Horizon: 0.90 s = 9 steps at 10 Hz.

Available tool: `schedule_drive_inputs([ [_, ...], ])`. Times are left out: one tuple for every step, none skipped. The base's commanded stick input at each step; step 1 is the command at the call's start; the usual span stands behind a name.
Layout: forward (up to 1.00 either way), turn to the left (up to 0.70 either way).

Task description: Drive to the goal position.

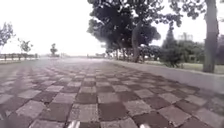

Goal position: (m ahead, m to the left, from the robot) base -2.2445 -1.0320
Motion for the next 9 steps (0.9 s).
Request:
schedule_drive_inputs([
  [0.7,0.01],
  [0.7,0.01],
  [0.7,0.01],
  [0.7,0.01],
  [0.7,0.01],
  [0.7,0.01],
  [0.7,0.11],
  [0.7,0.23],
  [0.7,0.35],
])
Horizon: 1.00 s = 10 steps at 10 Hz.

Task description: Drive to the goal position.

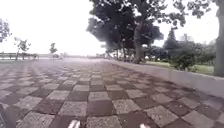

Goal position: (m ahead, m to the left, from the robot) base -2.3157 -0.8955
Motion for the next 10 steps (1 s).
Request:
schedule_drive_inputs([
  [0.7,0.36],
  [0.7,0.36],
  [0.7,0.36],
  [0.7,0.36],
  [0.7,0.36],
  [0.7,0.36],
  [0.7,0.36],
  [0.7,0.36],
  [0.7,0.35],
  [0.7,0.16],
])
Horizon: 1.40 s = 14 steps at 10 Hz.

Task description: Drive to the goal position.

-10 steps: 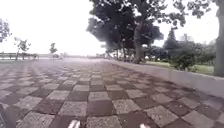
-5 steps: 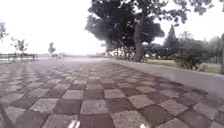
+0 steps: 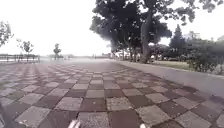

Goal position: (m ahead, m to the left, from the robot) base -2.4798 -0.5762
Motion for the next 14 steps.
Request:
schedule_drive_inputs([
  [0.7,0.01],
  [0.7,0.01],
  [0.7,0.01],
  [0.7,0.01],
  [0.7,0.01],
  [0.7,0.01],
  [0.7,0.01],
  [0.7,0.01],
  [0.7,0.01],
  [0.7,0.01],
  [0.7,0.01],
  [0.7,0.01],
  [0.7,0.01],
  [0.7,0.01],
])
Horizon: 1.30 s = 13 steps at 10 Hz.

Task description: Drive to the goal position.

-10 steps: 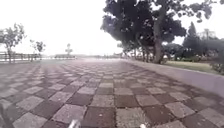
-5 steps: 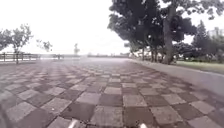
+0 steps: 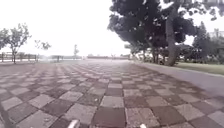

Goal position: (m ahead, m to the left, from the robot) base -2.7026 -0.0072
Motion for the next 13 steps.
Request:
schedule_drive_inputs([
  [0.7,-0.19],
  [0.7,-0.23],
  [0.69,0.01],
  [0.54,0.01],
  [0.38,0.01],
  [0.23,0.0],
  [0.07,0.0],
  [0.0,0.04],
  [0.0,0.11],
  [0.0,0.18],
  [0.0,0.25],
  [0.0,0.32],
  [0.0,0.39],
])
